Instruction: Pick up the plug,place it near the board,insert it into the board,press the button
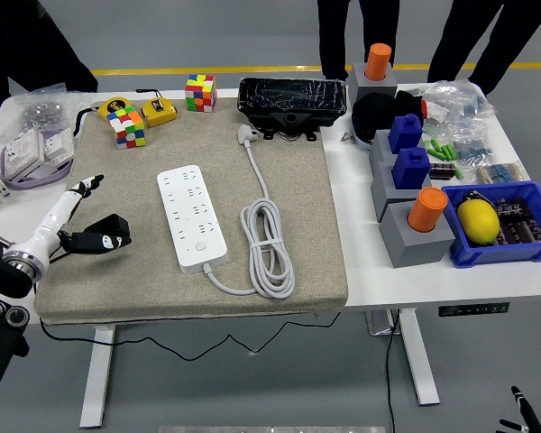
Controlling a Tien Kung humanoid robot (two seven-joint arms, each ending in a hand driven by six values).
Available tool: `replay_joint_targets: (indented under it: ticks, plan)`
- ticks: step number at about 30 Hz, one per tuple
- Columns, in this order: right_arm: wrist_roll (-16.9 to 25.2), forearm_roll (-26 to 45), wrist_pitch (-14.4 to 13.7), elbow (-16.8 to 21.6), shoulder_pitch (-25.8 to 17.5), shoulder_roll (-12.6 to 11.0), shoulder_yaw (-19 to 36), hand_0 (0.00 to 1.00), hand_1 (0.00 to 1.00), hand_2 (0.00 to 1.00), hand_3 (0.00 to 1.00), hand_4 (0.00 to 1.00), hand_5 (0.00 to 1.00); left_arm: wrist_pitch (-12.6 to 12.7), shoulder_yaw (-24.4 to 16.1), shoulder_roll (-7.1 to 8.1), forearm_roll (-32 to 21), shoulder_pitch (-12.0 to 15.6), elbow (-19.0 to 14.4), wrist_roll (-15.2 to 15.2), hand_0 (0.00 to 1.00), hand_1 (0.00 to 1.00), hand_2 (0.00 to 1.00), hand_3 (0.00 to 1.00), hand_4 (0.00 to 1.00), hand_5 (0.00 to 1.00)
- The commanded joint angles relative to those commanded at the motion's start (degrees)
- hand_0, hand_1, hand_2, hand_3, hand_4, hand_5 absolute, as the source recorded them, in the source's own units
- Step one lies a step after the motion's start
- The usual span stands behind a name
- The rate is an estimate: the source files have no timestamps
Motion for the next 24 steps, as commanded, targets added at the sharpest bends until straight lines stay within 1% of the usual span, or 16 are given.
replay_joint_targets:
  ticks: [4, 5, 10, 11, 16, 17, 22, 23, 24]
  plan:
    - [0.0, 0.1, 0.0, 0.0, 0.1, 0.1, -0.2, 0.668, 0.575, 0.595, 0.618, 0.998, 0.998, 0.5, 0.1, -0.2, -0.2, -0.3, 0.7, -0.3, 0.998, 0.998, 0.986, 0.965, 0.998, 0.002]
    - [0.1, 0.0, 0.0, 0.0, 0.0, 0.1, -0.1, 0.667, 0.578, 0.595, 0.622, 0.998, 0.998, 0.6, 0.2, -0.22, -0.3, -0.3, 0.8, -0.4, 0.998, 0.995, 0.937, 0.915, 0.998, 0.002]
    - [0.1, 0.0, 0.1, 0.0, -0.2, 0.4, -0.1, 0.667, 0.578, 0.595, 0.622, 0.998, 0.998, 2.4, 0.1, -0.62, -0.4, -0.9, 2.2, -1.2, 0.998, 0.995, 0.937, 0.915, 0.998, 0.002]
    - [0.1, 0.0, 0.1, 0.0, -0.2, 0.4, -0.1, 0.667, 0.579, 0.596, 0.623, 0.998, 0.998, 2.6, 0.2, -0.64, -0.4, -0.9, 2.4, -1.3, 0.975, 0.918, 0.846, 0.85, 0.998, 0.002]
    - [0.0, 0.0, 0.1, 0.0, -0.2, 0.2, 0.0, 0.667, 0.579, 0.596, 0.623, 0.998, 0.998, 3.3, 0.5, -0.82, 0.4, -1.1, 3.4, -1.5, 0.975, 0.918, 0.846, 0.85, 0.998, 0.002]
    - [0.0, 0.0, 0.1, 0.0, -0.2, 0.2, 0.0, 0.667, 0.579, 0.596, 0.623, 0.998, 0.998, 3.3, 0.6, -0.84, 0.5, -1.1, 3.5, -1.5, 0.909, 0.828, 0.759, 0.78, 0.998, 0.002]
    - [0.0, 0.1, 0.1, 0.0, -0.1, 0.2, 0.1, 0.667, 0.579, 0.596, 0.623, 0.998, 0.998, 3.8, 0.5, -0.9, 0.8, -1.1, 4.2, -1.8, 0.909, 0.828, 0.759, 0.78, 0.998, 0.002]
    - [0.1, 0.1, 0.1, 0.0, -0.1, 0.2, 0.0, 0.665, 0.579, 0.597, 0.628, 0.998, 0.998, 3.9, 0.4, -0.9, 0.8, -1.1, 4.3, -1.8, 0.861, 0.774, 0.71, 0.726, 0.998, 0.002]
    - [0.1, 0.1, 0.1, 0.0, 0.0, 0.2, 0.1, 0.665, 0.579, 0.597, 0.628, 0.998, 0.998, 4.1, 0.3, -0.91, 1.0, -1.1, 4.4, -1.8, 0.861, 0.774, 0.71, 0.726, 0.998, 0.002]
